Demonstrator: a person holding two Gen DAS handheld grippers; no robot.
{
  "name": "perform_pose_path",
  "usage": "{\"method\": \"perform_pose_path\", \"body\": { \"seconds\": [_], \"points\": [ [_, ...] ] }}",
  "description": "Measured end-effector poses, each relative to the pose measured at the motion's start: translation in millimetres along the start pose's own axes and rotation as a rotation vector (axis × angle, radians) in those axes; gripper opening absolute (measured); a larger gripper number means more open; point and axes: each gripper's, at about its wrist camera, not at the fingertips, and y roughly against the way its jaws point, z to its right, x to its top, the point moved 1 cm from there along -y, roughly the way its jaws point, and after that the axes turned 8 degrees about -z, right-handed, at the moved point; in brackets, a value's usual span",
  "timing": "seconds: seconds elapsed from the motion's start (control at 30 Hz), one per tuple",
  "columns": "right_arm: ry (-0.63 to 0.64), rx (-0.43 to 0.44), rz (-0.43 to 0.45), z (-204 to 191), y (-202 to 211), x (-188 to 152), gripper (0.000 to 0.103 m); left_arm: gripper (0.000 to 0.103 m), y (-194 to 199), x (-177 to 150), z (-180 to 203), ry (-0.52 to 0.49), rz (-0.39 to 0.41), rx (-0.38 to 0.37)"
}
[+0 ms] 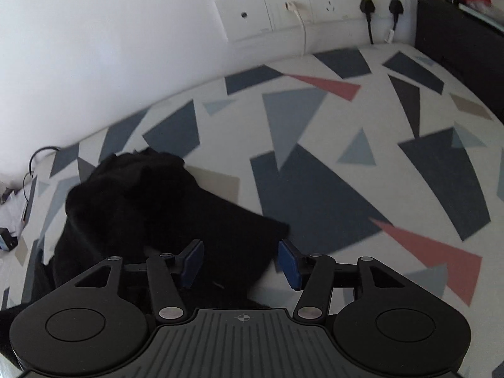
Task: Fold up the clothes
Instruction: 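Lower the black shirt onto the bed and open both grippers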
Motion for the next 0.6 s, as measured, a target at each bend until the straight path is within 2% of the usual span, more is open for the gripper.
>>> {"method": "perform_pose_path", "body": {
  "seconds": [0.1, 0.17, 0.23, 0.27, 0.3, 0.33, 0.37, 0.4, 0.47, 0.53, 0.6],
  "points": [
    [0.144, 0.011, -0.055, 8.2, -3.1, -16.9, 0.051, 0.080, -7.9, 8.8, 42.3, -0.033, -0.011, 0.006],
    [0.250, -0.013, -0.065, 10.7, -6.0, -24.8, 0.053, 0.080, -17.8, 13.8, 67.1, -0.020, -0.045, -0.023],
    [0.311, 0.027, -0.057, 16.5, -5.4, -29.9, 0.053, 0.080, -31.6, 17.9, 87.4, 0.032, -0.092, -0.037],
    [0.340, 0.053, -0.049, 19.2, -4.1, -32.5, 0.052, 0.081, -39.5, 19.1, 96.3, 0.063, -0.115, -0.035],
    [0.375, 0.079, -0.044, 20.5, -2.8, -35.6, 0.041, 0.082, -47.1, 19.9, 104.1, 0.086, -0.136, -0.025],
    [0.417, 0.105, -0.043, 20.4, -1.6, -39.4, 0.033, 0.083, -55.0, 21.0, 111.3, 0.093, -0.157, -0.008],
    [0.455, 0.140, -0.050, 19.8, -0.8, -43.1, 0.016, 0.083, -63.3, 22.2, 118.1, 0.092, -0.180, 0.011],
    [0.489, 0.185, -0.068, 18.9, -0.4, -46.8, 0.013, 0.084, -71.1, 23.2, 125.0, 0.082, -0.200, 0.032],
    [0.545, 0.276, -0.112, 16.3, 0.4, -53.1, 0.008, 0.088, -86.4, 25.3, 137.0, 0.037, -0.229, 0.079],
    [0.597, 0.356, -0.154, 13.5, 1.6, -57.9, 0.008, 0.088, -101.4, 26.9, 145.0, -0.002, -0.244, 0.137],
    [0.616, 0.384, -0.156, 13.0, 5.5, -54.1, 0.015, 0.088, -113.1, 27.4, 147.5, -0.003, -0.232, 0.214]
  ]
}}
